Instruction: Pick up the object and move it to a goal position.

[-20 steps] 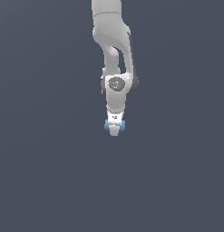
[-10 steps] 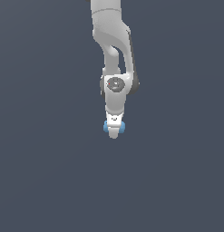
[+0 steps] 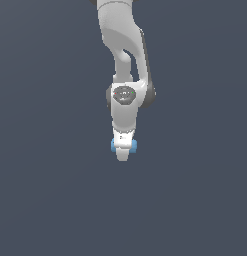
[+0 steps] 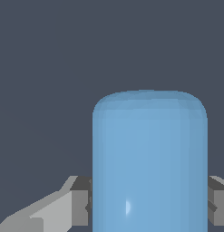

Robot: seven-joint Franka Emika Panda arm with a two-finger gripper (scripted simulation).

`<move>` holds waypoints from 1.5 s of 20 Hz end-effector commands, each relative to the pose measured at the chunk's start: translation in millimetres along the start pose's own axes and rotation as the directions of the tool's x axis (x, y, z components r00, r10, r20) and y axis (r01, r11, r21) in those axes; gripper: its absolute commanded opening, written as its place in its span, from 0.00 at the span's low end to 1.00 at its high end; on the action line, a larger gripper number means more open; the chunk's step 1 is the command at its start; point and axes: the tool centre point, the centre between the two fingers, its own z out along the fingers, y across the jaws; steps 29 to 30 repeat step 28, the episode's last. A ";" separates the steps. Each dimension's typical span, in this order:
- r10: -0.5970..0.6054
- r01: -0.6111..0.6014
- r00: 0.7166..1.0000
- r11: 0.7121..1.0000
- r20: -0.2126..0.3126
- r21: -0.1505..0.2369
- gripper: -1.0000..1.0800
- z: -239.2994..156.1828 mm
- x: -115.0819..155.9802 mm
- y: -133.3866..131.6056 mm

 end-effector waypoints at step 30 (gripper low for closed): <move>0.000 0.000 1.000 1.000 0.002 0.001 0.00 -58.5 -13.1 104.5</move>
